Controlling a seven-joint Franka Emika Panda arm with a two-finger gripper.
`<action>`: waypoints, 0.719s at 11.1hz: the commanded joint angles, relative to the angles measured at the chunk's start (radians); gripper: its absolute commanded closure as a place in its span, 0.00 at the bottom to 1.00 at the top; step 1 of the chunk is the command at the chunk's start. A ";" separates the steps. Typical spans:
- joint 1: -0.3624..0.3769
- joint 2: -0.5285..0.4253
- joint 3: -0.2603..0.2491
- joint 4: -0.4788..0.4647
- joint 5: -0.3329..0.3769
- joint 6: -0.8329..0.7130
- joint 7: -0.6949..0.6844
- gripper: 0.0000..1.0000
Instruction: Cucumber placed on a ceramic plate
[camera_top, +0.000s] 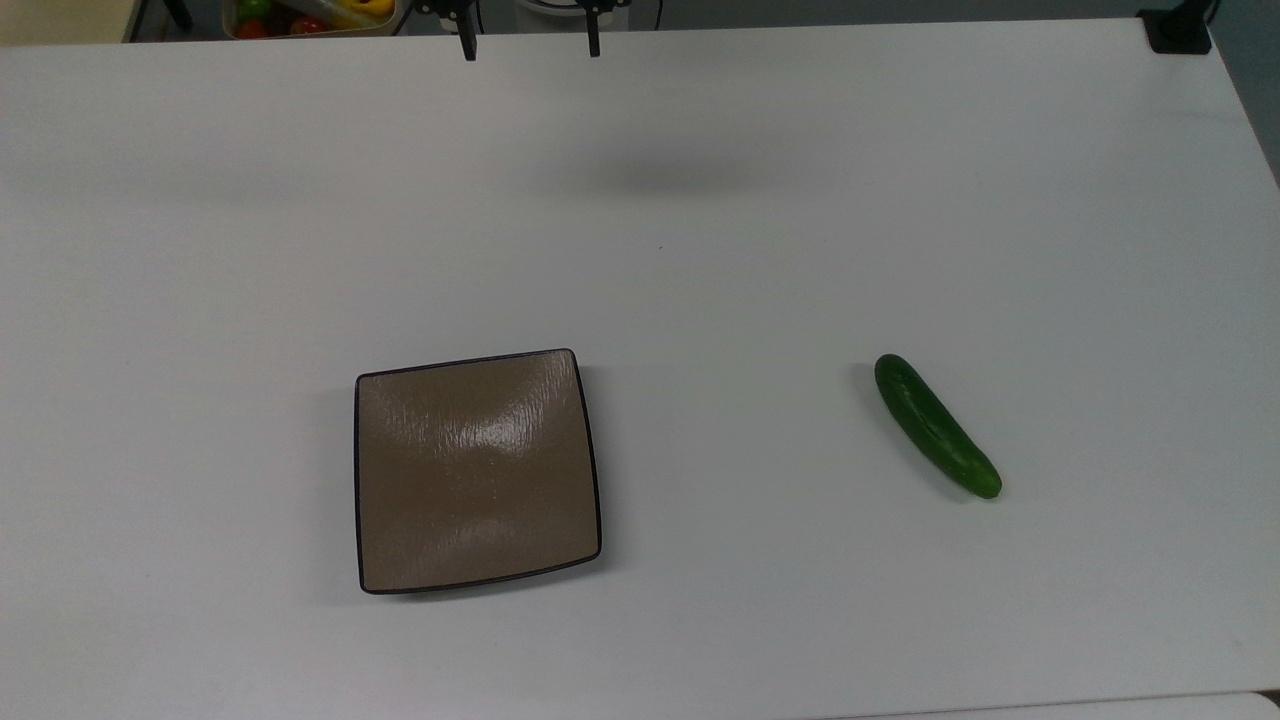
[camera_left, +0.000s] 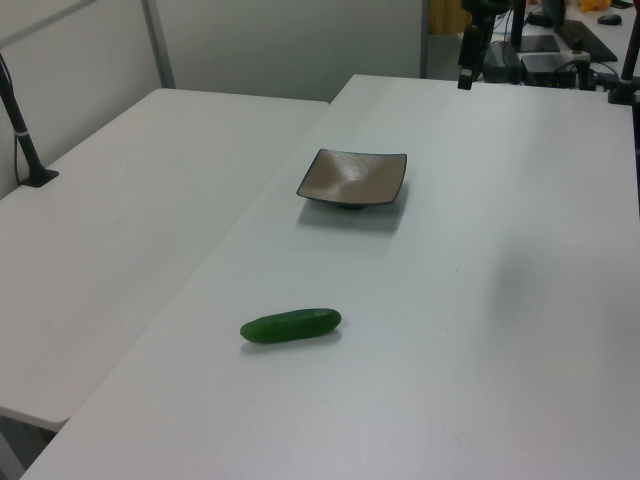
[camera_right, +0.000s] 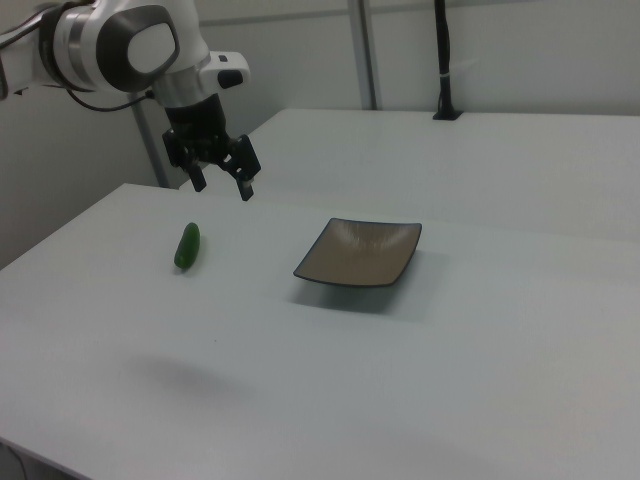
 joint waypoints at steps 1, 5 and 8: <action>0.028 -0.001 -0.015 -0.015 0.015 0.027 -0.021 0.00; 0.028 -0.002 -0.015 -0.015 0.015 0.019 -0.021 0.00; 0.028 -0.002 -0.012 -0.015 0.015 0.019 -0.021 0.00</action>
